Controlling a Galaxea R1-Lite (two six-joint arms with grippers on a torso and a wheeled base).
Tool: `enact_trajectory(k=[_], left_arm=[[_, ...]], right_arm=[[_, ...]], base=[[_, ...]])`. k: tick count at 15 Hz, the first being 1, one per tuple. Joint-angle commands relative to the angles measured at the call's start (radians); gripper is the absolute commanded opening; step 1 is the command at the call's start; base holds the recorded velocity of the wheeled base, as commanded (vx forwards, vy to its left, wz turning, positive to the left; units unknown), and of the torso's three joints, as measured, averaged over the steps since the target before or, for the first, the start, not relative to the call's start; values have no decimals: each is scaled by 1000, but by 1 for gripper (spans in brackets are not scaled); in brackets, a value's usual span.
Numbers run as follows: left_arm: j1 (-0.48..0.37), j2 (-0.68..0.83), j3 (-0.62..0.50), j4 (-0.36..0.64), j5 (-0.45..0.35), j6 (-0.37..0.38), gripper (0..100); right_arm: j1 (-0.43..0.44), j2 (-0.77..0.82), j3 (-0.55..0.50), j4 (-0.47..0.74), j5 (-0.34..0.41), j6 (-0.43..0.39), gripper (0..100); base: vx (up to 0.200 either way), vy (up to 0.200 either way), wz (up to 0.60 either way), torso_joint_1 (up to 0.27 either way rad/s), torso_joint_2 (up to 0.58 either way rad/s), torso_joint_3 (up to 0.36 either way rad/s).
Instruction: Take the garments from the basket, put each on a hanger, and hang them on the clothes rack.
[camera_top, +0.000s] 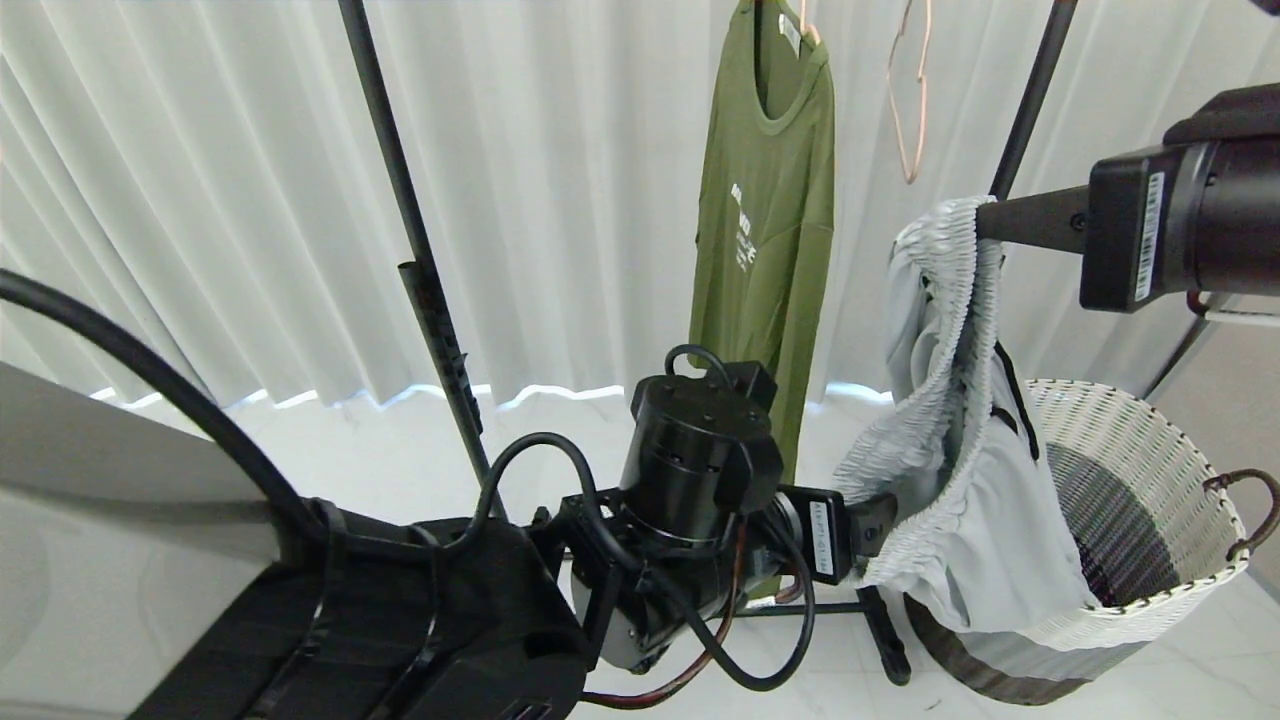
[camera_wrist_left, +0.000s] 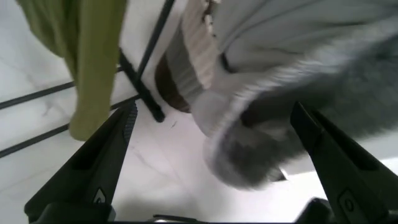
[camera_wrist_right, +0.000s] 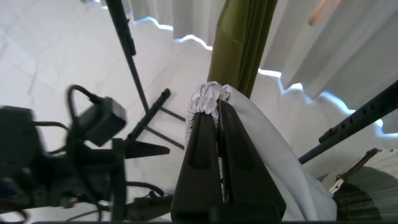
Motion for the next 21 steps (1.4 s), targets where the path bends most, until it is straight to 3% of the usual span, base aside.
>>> enact_trajectory(k=[1,11,12,15,17,19,21], left_arm=[[11,54,0,0,3,-1,100],[17,-23,185,-1,52,-3,100],[17,-29,199,-1,54,-3,0],[17,-75,254,-1,89,8,0],[17,-140,337,-4,143,94,0],[25,-226,391,-11,141,128,0],[79,-368,382,72,138,136,0]], right_arm=[[1,-6,2,-3,0,6,0],[-15,-12,17,-4,0,52,0],[-16,-14,19,-4,-2,52,0],[-25,-14,31,-1,0,52,0],[-36,-18,66,-3,-5,52,0],[-36,-20,91,-3,-8,52,0],[-36,-17,114,-18,-8,52,0]], base=[[0,0,0,0,0,0],[0,0,0,0,0,0],[0,0,0,0,0,0],[0,0,0,0,0,0],[0,0,0,0,0,0],[0,0,0,0,0,0],[0,0,0,0,0,0]])
